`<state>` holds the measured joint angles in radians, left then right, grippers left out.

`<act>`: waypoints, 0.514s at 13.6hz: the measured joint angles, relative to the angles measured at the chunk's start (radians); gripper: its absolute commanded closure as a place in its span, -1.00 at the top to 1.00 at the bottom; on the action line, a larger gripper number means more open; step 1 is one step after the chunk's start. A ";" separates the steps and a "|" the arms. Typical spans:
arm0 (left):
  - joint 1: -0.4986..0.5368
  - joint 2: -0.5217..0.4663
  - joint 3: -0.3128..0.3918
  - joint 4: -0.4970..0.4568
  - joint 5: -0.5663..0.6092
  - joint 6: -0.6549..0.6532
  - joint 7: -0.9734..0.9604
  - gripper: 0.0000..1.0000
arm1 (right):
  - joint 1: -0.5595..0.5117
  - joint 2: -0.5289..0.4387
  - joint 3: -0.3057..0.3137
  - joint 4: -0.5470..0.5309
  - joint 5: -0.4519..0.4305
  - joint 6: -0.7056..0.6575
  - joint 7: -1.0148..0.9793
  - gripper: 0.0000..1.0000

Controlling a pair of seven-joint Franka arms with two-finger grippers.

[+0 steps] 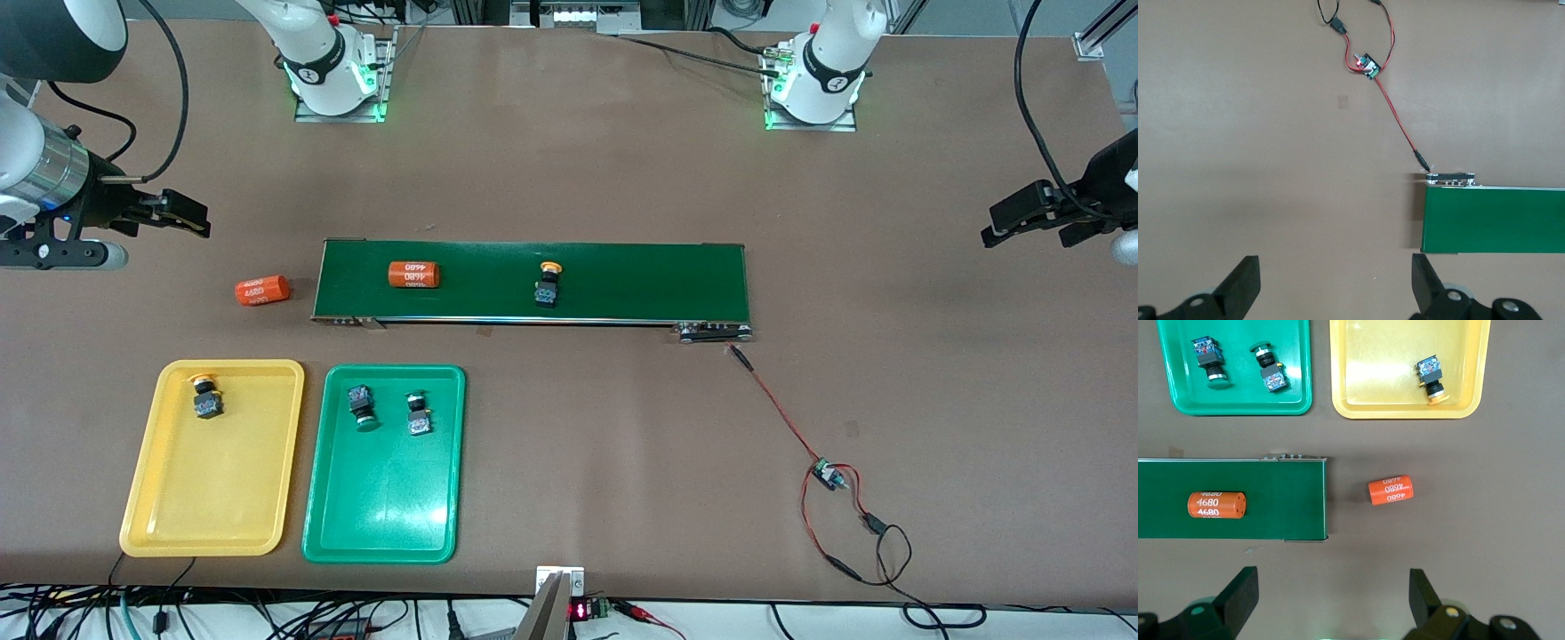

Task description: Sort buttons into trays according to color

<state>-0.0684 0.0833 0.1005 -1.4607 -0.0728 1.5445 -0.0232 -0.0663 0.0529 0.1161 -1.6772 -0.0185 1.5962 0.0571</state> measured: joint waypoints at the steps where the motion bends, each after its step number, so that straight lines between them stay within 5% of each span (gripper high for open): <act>1: -0.001 0.000 0.000 0.000 0.000 0.002 0.000 1.00 | 0.000 0.003 0.000 0.000 0.000 0.000 0.000 1.00; 7: 0.051 0.000 -0.047 0.000 0.000 0.017 0.000 1.00 | 0.001 0.006 0.001 0.001 0.000 0.000 0.000 1.00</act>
<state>-0.0171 0.0836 0.0535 -1.4608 -0.0727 1.5611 -0.0232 -0.0653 0.0585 0.1170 -1.6759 -0.0185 1.5962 0.0570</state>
